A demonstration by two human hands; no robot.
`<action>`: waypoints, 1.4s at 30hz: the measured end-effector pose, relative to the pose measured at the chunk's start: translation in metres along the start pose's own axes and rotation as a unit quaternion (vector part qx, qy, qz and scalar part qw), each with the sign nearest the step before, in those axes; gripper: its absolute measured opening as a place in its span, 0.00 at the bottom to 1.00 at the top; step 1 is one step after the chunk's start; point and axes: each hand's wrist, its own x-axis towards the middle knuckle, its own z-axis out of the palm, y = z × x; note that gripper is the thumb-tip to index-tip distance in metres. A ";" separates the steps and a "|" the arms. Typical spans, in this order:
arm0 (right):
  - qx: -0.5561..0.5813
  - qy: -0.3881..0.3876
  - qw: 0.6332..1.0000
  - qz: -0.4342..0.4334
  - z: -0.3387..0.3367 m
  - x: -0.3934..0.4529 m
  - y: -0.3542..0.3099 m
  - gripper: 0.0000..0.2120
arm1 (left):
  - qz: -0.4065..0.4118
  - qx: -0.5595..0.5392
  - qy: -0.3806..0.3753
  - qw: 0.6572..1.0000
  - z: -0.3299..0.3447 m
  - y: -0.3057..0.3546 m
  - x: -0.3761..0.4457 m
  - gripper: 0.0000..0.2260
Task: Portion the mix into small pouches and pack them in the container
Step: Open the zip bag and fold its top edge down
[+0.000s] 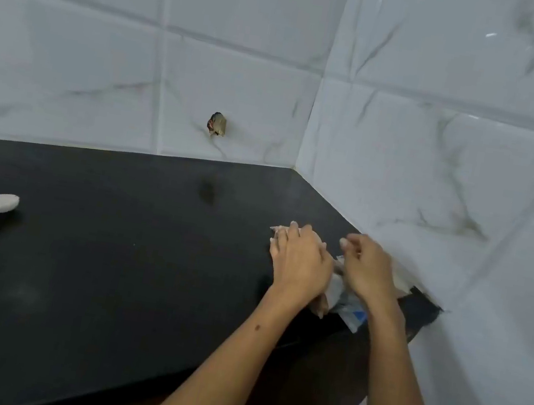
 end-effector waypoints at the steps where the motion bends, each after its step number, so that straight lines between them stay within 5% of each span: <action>1: -0.023 -0.008 1.000 0.012 0.001 0.001 0.003 0.14 | -0.006 0.005 -0.005 1.000 0.002 -0.001 -0.001 0.20; 11: -0.113 -0.089 0.982 0.119 0.011 0.007 0.000 0.12 | -0.041 -0.026 -0.002 0.999 0.009 -0.003 -0.011 0.14; 20: 0.017 -0.119 0.973 0.199 0.014 0.024 -0.012 0.14 | -0.063 -0.094 0.031 0.993 0.010 -0.015 -0.010 0.13; 28: 0.078 -0.154 0.973 0.156 0.049 0.036 -0.040 0.14 | -0.105 -0.148 0.090 0.979 -0.019 -0.036 -0.010 0.10; 39: -0.049 -0.230 0.969 0.073 0.043 0.023 -0.104 0.11 | -0.111 -0.125 0.083 0.983 -0.067 -0.057 -0.009 0.05; 42: -0.004 -0.267 0.960 0.080 0.038 0.022 -0.111 0.17 | -0.069 -0.134 0.108 0.983 -0.073 -0.062 -0.008 0.17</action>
